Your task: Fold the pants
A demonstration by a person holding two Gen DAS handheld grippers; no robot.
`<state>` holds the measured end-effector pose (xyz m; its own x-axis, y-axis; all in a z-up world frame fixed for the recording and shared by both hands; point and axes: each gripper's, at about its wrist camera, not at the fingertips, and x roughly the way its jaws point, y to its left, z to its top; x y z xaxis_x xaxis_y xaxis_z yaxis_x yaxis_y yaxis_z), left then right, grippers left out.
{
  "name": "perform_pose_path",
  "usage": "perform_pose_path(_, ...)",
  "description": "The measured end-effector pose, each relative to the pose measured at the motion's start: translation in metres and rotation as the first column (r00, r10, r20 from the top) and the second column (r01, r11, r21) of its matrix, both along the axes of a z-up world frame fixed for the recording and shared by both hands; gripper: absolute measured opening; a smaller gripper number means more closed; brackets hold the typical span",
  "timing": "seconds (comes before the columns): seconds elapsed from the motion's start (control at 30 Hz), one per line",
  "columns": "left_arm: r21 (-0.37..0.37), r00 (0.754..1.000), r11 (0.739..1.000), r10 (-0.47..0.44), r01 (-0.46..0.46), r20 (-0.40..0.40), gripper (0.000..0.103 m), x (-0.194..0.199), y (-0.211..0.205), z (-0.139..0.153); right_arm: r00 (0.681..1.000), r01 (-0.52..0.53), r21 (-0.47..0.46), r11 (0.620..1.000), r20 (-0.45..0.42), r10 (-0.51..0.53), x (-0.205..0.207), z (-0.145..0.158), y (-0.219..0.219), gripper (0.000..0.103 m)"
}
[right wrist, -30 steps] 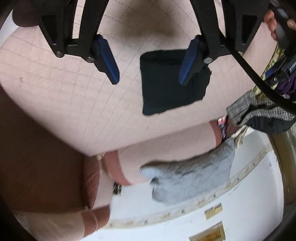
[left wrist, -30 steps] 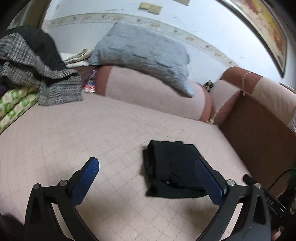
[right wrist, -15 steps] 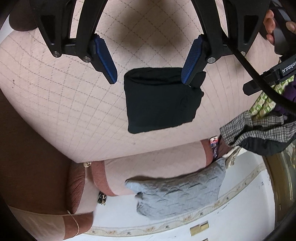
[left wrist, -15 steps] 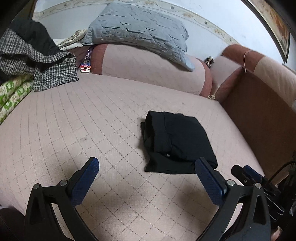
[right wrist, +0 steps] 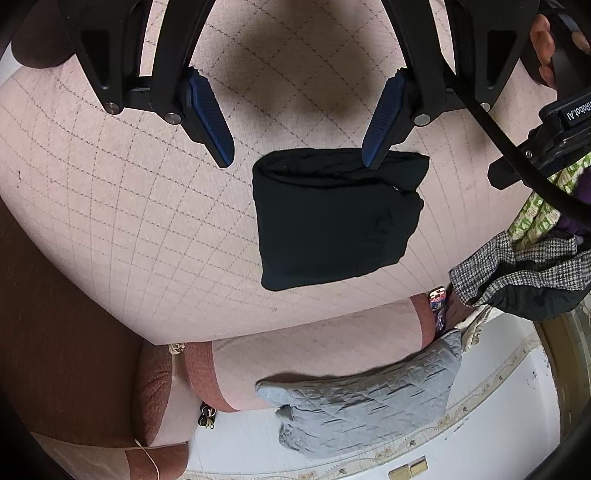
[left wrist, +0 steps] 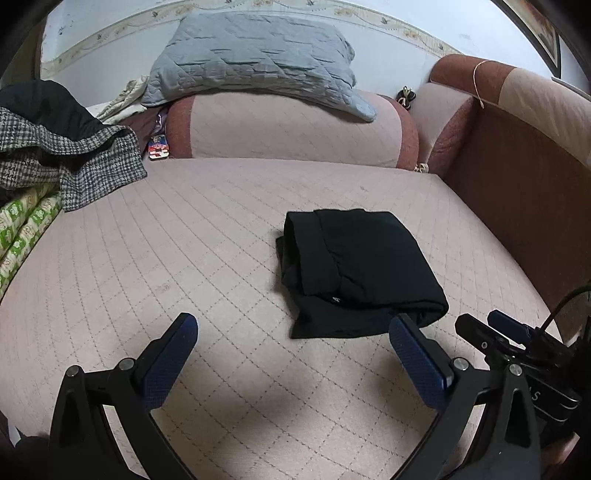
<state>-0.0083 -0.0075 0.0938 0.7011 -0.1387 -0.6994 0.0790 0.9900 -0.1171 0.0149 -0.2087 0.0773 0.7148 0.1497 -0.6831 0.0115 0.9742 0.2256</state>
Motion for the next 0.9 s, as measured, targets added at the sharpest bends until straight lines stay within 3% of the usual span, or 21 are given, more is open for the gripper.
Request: perform_pose_path(0.9, -0.009, 0.997, 1.0, 0.011, -0.011, -0.077, 0.103, 0.009, 0.004, -0.021, 0.998, 0.007, 0.011, 1.0, -0.057, -0.006, 0.004, -0.018, -0.003, 0.077)
